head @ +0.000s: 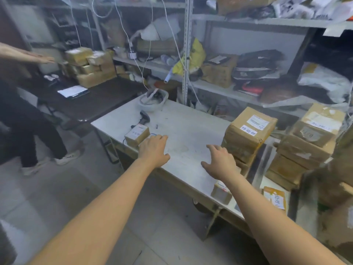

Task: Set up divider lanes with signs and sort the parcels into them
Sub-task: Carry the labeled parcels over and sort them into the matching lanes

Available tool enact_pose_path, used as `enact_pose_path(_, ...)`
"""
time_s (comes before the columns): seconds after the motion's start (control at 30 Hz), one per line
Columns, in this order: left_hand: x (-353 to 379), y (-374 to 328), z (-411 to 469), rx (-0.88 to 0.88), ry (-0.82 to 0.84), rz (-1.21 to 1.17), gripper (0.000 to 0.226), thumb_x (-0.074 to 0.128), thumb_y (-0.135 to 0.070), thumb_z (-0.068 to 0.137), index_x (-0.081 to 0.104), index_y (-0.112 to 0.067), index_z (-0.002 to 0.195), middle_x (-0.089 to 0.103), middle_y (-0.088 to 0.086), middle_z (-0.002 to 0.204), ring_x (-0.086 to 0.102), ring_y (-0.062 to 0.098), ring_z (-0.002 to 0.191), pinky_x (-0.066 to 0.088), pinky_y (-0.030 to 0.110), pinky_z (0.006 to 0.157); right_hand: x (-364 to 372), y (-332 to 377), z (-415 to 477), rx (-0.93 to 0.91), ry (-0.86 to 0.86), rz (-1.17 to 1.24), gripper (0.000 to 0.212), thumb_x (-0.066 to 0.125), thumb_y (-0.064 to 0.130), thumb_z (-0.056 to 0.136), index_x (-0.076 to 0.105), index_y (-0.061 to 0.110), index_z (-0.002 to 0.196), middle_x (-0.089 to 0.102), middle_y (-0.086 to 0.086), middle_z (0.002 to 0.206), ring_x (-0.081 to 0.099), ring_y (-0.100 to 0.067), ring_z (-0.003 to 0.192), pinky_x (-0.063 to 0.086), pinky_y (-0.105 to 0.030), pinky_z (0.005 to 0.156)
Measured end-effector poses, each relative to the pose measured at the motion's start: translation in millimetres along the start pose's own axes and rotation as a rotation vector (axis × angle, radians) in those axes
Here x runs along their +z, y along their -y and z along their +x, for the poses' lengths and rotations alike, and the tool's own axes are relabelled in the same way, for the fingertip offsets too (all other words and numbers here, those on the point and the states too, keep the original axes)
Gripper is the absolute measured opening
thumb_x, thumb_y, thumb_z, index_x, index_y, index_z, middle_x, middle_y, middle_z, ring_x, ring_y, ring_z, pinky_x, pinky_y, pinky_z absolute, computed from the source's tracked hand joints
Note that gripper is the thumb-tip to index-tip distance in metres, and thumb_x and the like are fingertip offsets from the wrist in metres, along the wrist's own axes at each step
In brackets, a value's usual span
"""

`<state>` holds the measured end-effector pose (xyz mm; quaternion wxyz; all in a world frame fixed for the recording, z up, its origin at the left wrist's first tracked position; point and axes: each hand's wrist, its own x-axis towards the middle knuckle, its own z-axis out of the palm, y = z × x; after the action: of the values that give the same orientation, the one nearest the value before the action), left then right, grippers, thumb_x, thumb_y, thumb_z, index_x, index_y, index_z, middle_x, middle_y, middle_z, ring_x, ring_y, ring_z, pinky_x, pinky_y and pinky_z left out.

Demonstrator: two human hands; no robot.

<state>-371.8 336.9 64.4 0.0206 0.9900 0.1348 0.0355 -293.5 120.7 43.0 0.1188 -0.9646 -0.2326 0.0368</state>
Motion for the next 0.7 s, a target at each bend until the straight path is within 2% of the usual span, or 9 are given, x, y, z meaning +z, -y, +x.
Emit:
enact_pose_path(0.07, 2, 34, 9, -0.009, -0.003, -0.003, 0.054, 0.06, -0.04, 0.085, 0.047, -0.019, 0.134, 0.057, 0.002, 0.127, 0.055, 0.026, 0.113, 0.045, 0.036, 0.08, 6, 25, 16, -0.008, 0.003, -0.018, 0.068, 0.061, 0.043, 0.093, 0.034, 0.02, 0.152, 0.04, -0.004, 0.154, 0.041, -0.028, 0.138, 0.038, -0.044, 0.11)
enact_pose_path(0.23, 8, 122, 41, -0.004, -0.018, -0.046, 0.061, 0.059, -0.045, 0.086, 0.044, -0.02, 0.139, 0.055, 0.002, 0.134, 0.053, 0.027, 0.12, 0.045, 0.039, 0.094, 27, 90, 55, 0.007, 0.033, -0.006, 0.068, 0.059, 0.041, 0.093, 0.033, 0.019, 0.152, 0.04, -0.003, 0.154, 0.042, -0.027, 0.136, 0.04, -0.04, 0.104)
enact_pose_path(0.37, 20, 179, 64, -0.004, 0.01, -0.09, 0.057, 0.063, -0.043, 0.086, 0.047, -0.019, 0.135, 0.057, 0.002, 0.128, 0.054, 0.024, 0.117, 0.047, 0.038, 0.092, 43, 136, 81, 0.054, 0.057, 0.024, 0.067, 0.058, 0.04, 0.093, 0.032, 0.02, 0.153, 0.038, -0.002, 0.155, 0.039, -0.025, 0.138, 0.041, -0.04, 0.104)
enact_pose_path(0.7, 59, 258, 131, -0.047, 0.082, -0.283, 0.07, 0.066, -0.043, 0.083, 0.041, -0.019, 0.143, 0.053, 0.004, 0.137, 0.05, 0.025, 0.125, 0.045, 0.039, 0.097, 90, 193, 153, 0.162, 0.116, 0.139, 0.066, 0.063, 0.036, 0.09, 0.037, 0.022, 0.149, 0.047, -0.004, 0.146, 0.038, -0.024, 0.137, 0.04, -0.038, 0.104)
